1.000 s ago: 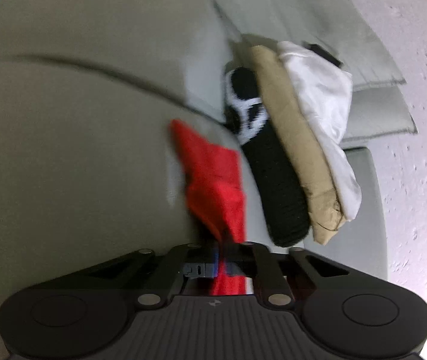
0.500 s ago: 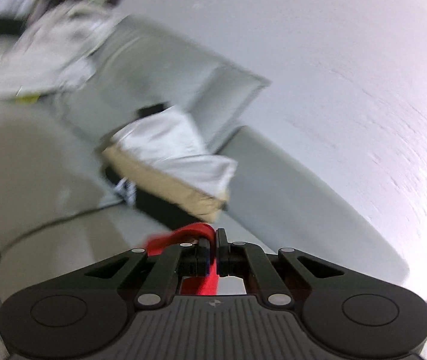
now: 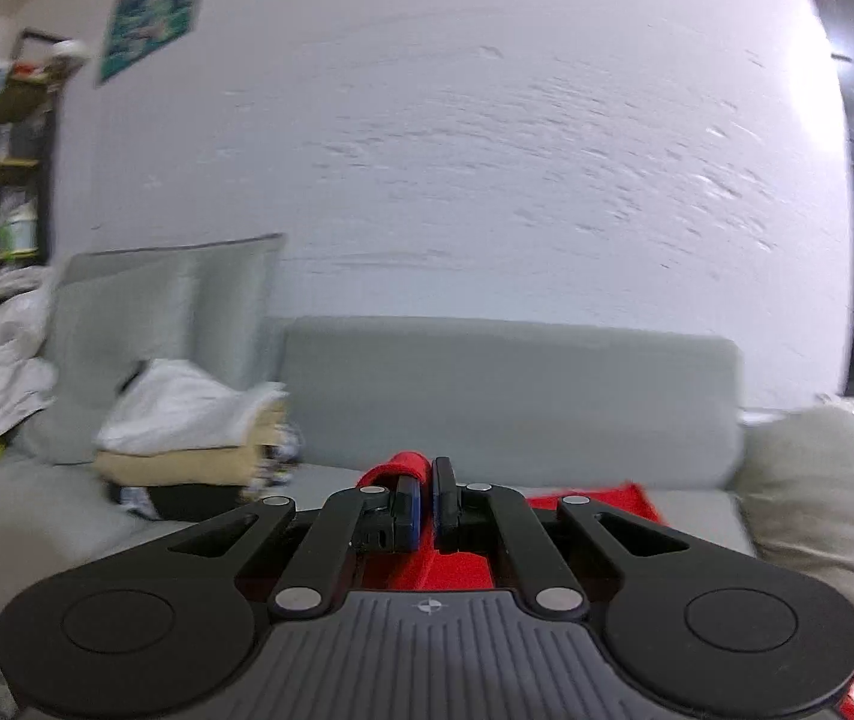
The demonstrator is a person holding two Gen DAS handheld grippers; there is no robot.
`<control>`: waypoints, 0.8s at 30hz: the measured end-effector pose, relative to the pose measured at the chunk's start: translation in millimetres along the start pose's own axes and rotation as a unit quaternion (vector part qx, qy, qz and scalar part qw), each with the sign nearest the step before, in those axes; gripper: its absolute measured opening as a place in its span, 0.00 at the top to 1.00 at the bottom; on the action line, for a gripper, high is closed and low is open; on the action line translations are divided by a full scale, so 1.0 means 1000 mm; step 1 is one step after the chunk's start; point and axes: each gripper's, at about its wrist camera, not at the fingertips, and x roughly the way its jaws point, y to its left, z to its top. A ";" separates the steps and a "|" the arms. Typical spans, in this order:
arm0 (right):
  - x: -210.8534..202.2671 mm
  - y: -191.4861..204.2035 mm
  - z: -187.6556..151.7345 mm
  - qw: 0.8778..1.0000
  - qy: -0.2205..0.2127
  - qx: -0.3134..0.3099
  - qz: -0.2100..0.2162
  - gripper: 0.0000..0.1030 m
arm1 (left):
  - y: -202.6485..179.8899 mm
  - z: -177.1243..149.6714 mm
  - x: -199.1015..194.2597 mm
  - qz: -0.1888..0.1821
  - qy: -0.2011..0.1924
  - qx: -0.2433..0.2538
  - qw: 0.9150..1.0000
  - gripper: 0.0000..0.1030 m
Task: Fold clothes
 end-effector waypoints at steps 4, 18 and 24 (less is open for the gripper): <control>-0.005 -0.002 0.001 1.000 -0.002 -0.003 0.010 0.26 | -0.065 -0.005 0.008 -0.043 0.013 0.037 0.998 0.99; 0.012 0.001 -0.010 0.995 0.072 -0.062 0.022 0.25 | -0.186 -0.124 0.022 -0.073 0.186 0.361 0.911 0.23; 0.014 0.014 -0.018 0.992 0.092 -0.083 0.039 0.24 | -0.130 -0.105 -0.025 -0.155 0.204 0.320 0.912 0.17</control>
